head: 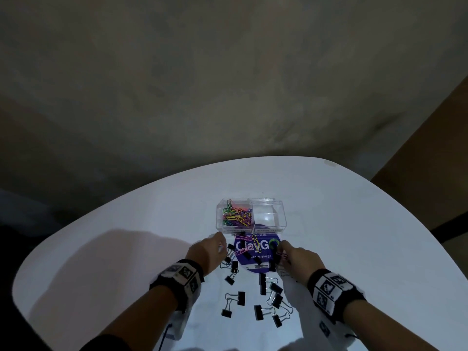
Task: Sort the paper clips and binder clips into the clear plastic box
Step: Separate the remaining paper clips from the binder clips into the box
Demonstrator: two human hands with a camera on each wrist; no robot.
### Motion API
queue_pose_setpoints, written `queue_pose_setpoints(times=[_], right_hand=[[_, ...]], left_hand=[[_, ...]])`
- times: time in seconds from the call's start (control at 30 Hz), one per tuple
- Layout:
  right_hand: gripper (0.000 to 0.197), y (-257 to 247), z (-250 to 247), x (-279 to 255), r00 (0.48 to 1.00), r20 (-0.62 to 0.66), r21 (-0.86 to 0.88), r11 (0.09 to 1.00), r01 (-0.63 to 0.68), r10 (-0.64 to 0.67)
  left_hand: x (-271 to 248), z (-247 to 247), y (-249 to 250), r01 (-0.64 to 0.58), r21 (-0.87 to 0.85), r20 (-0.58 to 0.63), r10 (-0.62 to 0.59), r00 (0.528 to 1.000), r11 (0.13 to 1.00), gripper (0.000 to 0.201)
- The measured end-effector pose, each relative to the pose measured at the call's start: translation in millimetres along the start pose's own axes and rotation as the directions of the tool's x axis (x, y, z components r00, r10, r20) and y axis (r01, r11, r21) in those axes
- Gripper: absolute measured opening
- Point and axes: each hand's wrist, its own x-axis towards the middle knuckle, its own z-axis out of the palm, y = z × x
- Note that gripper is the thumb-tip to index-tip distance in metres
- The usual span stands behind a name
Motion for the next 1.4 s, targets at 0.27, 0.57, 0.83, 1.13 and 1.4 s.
queue_pose_setpoints(times=[0.27,0.57,0.83,1.13,1.4], right_hand=[[0.037,1,5,2,0.997,0.061,0.024,0.998,-0.056,0.054],[0.016,8,2,2,0.989,0.031,0.302,0.942,-0.145,0.142],[0.022,-4,-4,12,0.986,0.143,0.15,0.983,-0.107,0.086],[0.029,16,1,-1,0.993,0.014,0.848,0.525,-0.072,0.114],[0.046,-25,-4,21,0.995,0.018,0.415,0.906,0.083,-0.099]], left_hand=[[11,7,1,0.019,0.194,0.082,-0.036,0.996,0.981,0.032],[-2,-2,-18,0.037,0.118,-0.068,-0.029,0.997,0.992,0.031],[21,22,18,0.078,0.25,0.116,-0.11,0.987,0.965,0.033],[13,8,-4,0.0,-0.112,0.077,0.008,0.997,0.994,0.023],[11,20,27,-0.296,0.408,0.188,0.238,0.953,0.864,0.037]])
